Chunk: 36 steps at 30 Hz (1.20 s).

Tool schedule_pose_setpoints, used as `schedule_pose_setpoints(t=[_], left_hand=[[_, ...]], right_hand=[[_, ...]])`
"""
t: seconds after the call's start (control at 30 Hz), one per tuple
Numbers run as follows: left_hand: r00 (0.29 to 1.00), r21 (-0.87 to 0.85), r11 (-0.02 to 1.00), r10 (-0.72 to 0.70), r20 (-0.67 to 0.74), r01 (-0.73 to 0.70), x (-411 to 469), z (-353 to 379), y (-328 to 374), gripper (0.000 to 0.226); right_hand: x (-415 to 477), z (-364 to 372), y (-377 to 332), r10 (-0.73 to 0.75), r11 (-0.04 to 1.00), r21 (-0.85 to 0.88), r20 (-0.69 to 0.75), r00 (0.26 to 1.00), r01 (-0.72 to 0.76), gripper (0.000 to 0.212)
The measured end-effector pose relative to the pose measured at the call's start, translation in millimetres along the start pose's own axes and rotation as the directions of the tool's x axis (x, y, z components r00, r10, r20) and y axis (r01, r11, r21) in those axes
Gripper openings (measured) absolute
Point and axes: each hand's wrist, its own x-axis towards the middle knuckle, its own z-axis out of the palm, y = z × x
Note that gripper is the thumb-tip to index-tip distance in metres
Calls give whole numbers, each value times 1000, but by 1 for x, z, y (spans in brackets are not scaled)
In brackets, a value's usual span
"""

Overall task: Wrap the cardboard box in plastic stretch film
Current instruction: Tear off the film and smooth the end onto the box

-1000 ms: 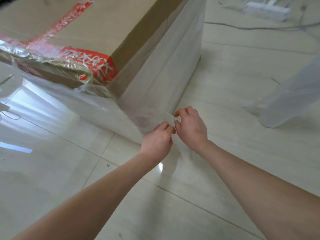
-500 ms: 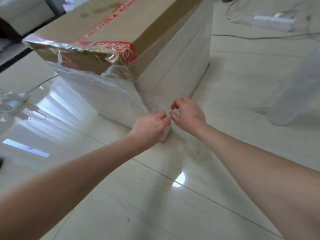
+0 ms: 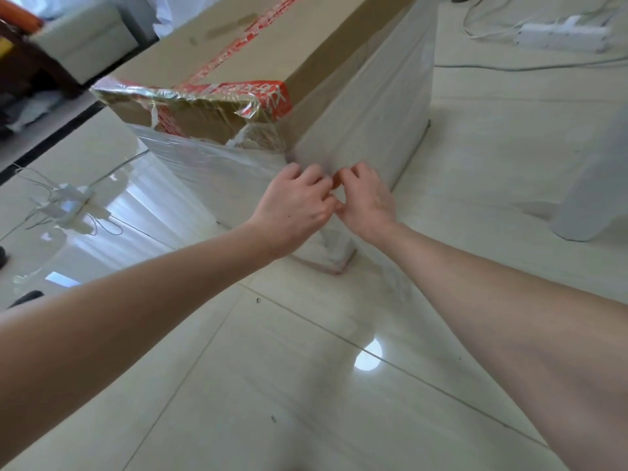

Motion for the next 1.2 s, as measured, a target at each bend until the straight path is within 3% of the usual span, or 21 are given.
schedule_pose_setpoints(t=[0.27,0.43,0.63,0.73,0.8,0.93,1.07,1.2], left_hand=[[976,283,934,207,62,-216,14,-1,-25,22],[967,281,926,225,121,-251,22,-1,-34,24],[982,184,976,87,165,-118,44,-11,-39,8],[988,140,990,-42,150,21,50,-9,-38,19],[993,148,988,-50,110,33,53,-16,-39,21],[993,207,978,-14,117,-10,67,-28,-50,21],[971,98,994,-73,228,52,84,-18,-48,26],[923,-100,972,-164,347,210,102,-8,-35,47]], right_hand=[[11,-14,18,53,995,79,40,998,-56,20],[16,-20,24,67,987,141,35,997,-71,20],[10,-36,35,-52,998,26,22,998,52,63],[9,-36,25,-113,994,-3,20,993,114,69],[11,-31,15,-108,994,-7,-5,994,108,62],[19,-32,17,6,998,68,-61,998,-2,22],[29,-47,41,159,967,217,-96,983,-135,17],[36,-57,50,165,941,311,-79,983,-133,16]])
